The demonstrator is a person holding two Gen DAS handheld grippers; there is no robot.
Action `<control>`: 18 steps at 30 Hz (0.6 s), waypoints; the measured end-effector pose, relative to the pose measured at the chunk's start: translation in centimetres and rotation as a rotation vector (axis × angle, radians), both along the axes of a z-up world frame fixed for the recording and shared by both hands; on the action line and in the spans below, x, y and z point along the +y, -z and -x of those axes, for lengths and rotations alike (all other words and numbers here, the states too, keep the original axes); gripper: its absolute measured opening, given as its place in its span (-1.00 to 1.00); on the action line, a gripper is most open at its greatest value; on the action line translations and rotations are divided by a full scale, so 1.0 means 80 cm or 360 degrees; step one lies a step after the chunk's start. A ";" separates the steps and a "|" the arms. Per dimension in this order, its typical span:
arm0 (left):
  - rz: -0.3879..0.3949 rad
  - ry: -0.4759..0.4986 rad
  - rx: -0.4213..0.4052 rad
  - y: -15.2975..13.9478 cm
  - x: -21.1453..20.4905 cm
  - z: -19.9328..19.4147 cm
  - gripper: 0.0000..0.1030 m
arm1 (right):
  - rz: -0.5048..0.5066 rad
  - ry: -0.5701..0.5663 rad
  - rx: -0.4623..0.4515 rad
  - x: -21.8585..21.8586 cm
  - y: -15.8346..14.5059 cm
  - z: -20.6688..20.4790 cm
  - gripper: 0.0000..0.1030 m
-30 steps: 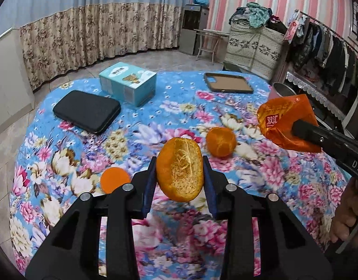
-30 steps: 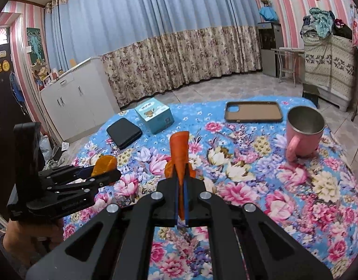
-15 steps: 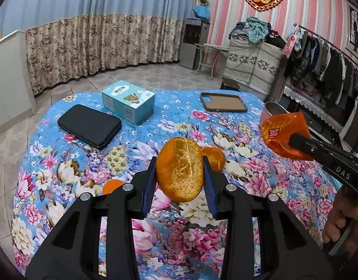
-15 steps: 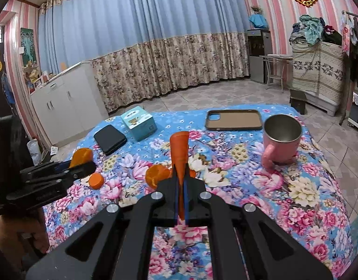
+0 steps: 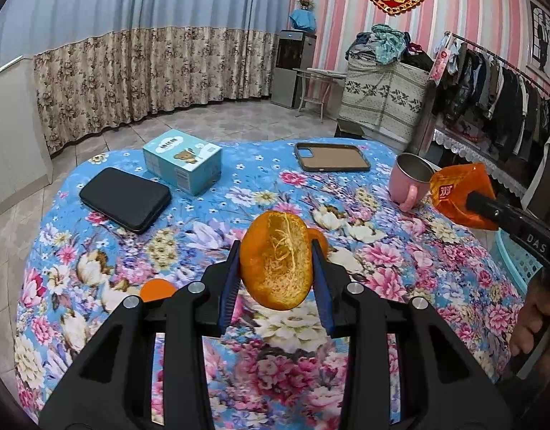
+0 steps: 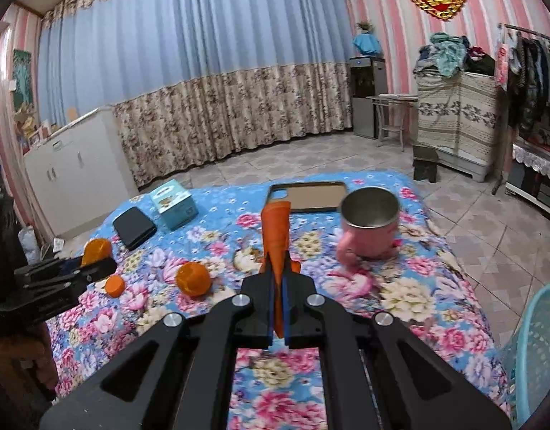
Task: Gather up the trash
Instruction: 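Carry the bun and orange bag toward the light blue basket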
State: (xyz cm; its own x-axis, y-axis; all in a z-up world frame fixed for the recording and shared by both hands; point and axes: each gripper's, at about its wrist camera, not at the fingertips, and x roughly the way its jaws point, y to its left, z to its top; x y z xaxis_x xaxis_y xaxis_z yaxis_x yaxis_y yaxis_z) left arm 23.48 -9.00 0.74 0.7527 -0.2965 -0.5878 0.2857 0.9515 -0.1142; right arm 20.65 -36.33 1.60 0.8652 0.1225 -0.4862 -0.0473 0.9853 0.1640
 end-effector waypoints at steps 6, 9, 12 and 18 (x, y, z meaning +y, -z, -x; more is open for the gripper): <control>0.0010 0.0023 -0.0029 -0.003 -0.021 0.003 -0.31 | 0.0018 0.0056 -0.0039 -0.028 -0.009 0.004 -0.93; 0.0064 0.0021 -0.0027 -0.003 -0.041 0.003 -0.31 | -0.0001 0.0122 -0.0050 -0.050 -0.012 0.008 -0.93; 0.0035 0.0081 -0.0068 -0.014 -0.076 0.008 -0.31 | -0.0004 0.0172 -0.0074 -0.072 -0.018 0.017 -0.93; 0.0095 0.0191 -0.0118 -0.050 -0.148 0.021 -0.31 | 0.0046 0.0336 -0.0115 -0.141 -0.032 0.049 -0.93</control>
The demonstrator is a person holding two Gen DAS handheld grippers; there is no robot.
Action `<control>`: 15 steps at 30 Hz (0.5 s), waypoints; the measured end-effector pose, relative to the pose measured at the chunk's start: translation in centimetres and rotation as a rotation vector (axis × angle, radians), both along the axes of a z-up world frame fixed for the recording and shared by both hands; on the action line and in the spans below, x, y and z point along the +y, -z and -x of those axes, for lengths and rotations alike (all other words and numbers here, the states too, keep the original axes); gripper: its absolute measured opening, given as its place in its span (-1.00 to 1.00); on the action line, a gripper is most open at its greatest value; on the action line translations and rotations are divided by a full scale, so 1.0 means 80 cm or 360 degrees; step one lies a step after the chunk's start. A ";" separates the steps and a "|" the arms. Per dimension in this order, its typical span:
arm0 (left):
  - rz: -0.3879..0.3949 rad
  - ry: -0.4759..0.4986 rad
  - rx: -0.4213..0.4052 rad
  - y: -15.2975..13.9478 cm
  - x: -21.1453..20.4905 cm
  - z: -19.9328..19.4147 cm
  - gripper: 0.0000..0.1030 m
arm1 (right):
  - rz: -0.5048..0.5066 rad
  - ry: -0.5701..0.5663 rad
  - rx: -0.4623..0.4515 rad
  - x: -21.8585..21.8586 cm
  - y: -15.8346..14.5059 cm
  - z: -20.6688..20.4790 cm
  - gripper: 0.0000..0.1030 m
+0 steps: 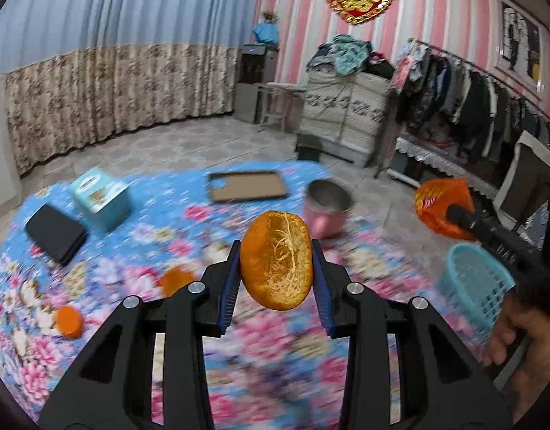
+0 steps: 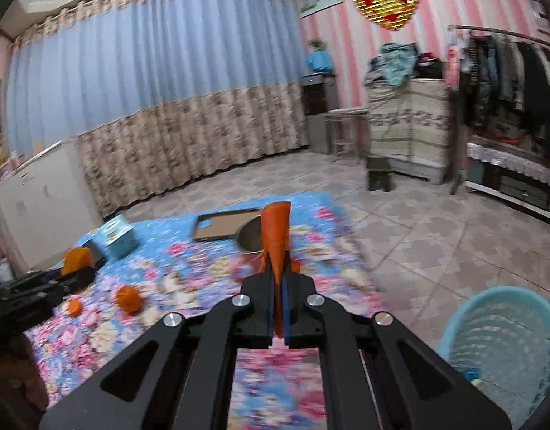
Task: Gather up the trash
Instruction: 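Carry the bun and orange bag toward the light blue basket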
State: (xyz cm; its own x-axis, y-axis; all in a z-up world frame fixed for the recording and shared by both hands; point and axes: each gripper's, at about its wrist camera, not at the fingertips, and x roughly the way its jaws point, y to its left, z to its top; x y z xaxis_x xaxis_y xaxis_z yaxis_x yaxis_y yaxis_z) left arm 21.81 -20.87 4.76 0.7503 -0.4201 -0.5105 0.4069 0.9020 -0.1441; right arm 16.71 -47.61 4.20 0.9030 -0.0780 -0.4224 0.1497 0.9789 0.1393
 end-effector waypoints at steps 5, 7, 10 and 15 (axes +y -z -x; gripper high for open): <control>0.0023 0.0102 -0.0055 -0.020 -0.063 0.013 -0.31 | 0.0069 0.0232 0.0014 -0.056 -0.007 0.035 -0.93; 0.0012 0.0158 -0.0065 -0.021 -0.095 0.014 -0.31 | 0.0075 0.0319 -0.0015 -0.078 -0.013 0.055 -0.93; 0.0006 0.0277 -0.0045 -0.019 -0.146 0.011 -0.31 | 0.0072 0.0434 -0.0036 -0.112 -0.019 0.081 -0.93; 0.0001 0.0460 -0.0035 -0.013 -0.228 0.020 -0.31 | -0.0015 0.0609 -0.0027 -0.172 -0.006 0.120 -0.93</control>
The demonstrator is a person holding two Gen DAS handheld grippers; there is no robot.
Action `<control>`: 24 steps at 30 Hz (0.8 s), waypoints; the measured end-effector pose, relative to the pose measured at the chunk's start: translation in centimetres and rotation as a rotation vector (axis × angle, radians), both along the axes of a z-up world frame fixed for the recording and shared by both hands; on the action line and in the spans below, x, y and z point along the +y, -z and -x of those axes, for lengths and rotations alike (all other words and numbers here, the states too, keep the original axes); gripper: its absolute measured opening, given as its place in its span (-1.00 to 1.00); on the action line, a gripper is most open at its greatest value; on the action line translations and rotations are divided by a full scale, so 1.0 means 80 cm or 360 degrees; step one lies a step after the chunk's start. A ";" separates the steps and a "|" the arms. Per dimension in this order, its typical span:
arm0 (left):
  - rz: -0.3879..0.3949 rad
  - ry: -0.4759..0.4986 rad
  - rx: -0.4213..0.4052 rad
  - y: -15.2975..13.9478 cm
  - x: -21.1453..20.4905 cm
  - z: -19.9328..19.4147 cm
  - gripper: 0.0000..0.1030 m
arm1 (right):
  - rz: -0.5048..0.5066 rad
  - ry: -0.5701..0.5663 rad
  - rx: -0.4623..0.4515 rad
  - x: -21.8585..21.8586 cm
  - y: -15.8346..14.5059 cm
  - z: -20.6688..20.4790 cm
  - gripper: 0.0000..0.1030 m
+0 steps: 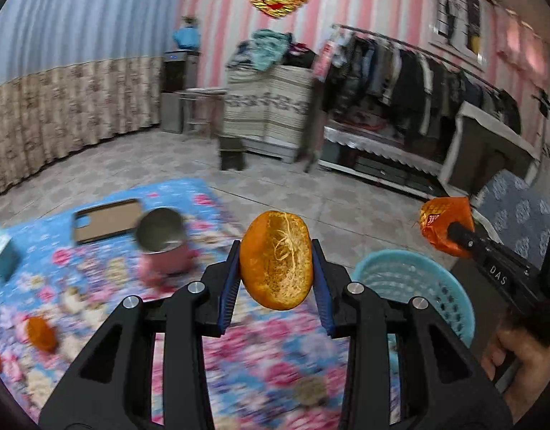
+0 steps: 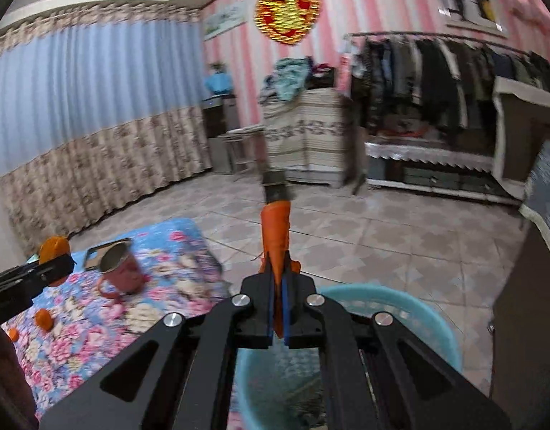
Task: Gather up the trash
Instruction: 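Carry the bun and orange bag toward the light blue basket, then open both grippers to drop the bun and bag into the basket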
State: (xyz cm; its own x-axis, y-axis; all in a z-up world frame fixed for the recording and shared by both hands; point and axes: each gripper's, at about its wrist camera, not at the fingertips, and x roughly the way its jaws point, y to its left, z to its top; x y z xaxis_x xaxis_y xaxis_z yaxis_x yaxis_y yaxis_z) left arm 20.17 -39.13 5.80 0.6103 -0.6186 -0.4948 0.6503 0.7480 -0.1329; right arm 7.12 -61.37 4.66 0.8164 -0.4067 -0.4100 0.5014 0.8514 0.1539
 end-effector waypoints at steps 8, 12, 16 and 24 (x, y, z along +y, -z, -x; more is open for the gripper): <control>-0.0059 0.0289 0.0080 0.038 -0.130 0.035 -0.29 | -0.0121 0.0130 0.0038 -0.053 0.026 0.038 -0.93; -0.0083 0.0355 0.0109 0.053 -0.161 0.047 -0.27 | -0.0164 0.0150 0.0041 -0.068 0.036 0.047 -0.93; -0.0106 0.0391 0.0119 0.063 -0.179 0.056 -0.23 | -0.0204 0.0121 0.0042 -0.069 0.046 0.043 -0.89; -0.0075 0.0366 0.0130 0.067 -0.178 0.057 0.39 | -0.0211 0.0157 0.0038 -0.072 0.049 0.047 -0.03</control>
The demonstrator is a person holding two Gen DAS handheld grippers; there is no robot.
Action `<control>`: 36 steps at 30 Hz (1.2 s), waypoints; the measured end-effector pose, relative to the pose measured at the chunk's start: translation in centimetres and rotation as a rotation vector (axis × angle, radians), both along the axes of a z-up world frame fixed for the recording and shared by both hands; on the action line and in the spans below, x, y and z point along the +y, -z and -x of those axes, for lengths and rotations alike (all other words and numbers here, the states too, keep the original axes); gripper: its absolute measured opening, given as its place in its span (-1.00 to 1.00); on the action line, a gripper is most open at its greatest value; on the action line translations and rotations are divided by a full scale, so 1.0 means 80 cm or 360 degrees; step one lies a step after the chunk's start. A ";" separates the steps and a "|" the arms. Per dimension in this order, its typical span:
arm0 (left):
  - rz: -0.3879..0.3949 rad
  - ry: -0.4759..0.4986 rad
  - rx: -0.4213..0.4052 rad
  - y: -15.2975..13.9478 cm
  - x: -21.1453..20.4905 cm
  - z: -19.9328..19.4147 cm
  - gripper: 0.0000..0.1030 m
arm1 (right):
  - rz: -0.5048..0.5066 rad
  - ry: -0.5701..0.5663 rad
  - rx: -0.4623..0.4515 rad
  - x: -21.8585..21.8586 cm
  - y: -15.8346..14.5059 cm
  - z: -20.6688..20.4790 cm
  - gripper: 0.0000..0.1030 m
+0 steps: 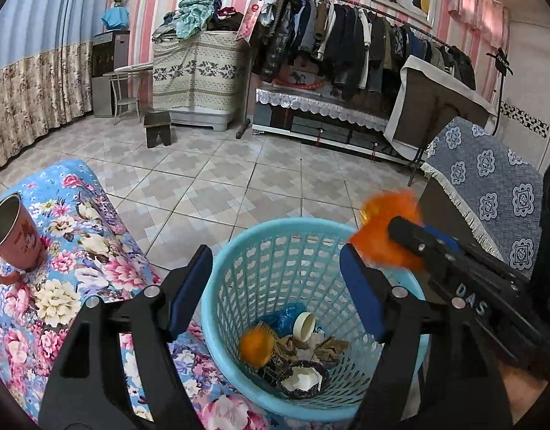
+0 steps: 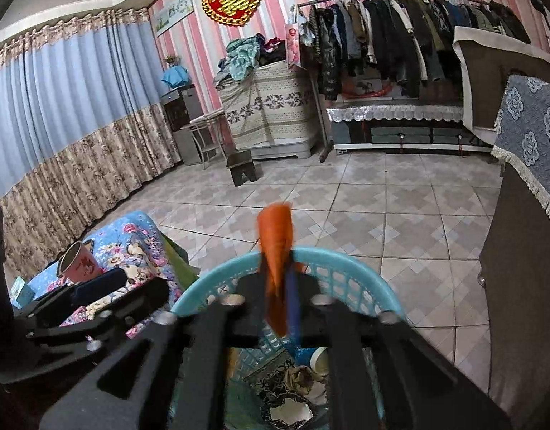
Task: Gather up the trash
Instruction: 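Open both grippers to drop the bun and bag into the basket, then move both open grippers back over the bed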
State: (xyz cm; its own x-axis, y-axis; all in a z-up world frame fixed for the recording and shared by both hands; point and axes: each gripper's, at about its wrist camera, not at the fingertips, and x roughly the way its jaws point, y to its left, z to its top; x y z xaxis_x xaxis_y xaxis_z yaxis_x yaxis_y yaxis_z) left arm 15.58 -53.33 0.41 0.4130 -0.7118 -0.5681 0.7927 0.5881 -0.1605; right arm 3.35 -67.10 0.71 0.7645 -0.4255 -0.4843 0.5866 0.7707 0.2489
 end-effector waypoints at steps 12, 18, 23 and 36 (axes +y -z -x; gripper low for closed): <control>0.0009 -0.0038 -0.0030 -0.009 0.018 -0.005 0.39 | 0.0034 0.0001 -0.0019 0.011 -0.009 -0.003 0.10; 0.0028 -0.0121 -0.0051 -0.021 0.058 -0.020 0.39 | 0.0087 0.0011 0.0009 0.015 -0.017 -0.006 0.10; 0.0008 -0.0304 -0.0169 -0.048 0.156 -0.043 0.39 | 0.0165 -0.0072 -0.0017 0.046 -0.040 -0.021 0.10; -0.0149 -0.1135 -0.0308 -0.017 0.561 -0.094 0.72 | -0.0087 -0.0813 -0.0334 0.287 -0.052 -0.188 0.57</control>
State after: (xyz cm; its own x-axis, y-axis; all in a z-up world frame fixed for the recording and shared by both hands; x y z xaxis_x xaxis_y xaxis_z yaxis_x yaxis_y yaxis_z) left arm 23.10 -8.44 1.80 0.8555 -0.1858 -0.4833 0.2225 0.9748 0.0190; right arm 18.38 -44.15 4.86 0.9494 0.0461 -0.3106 0.0752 0.9269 0.3676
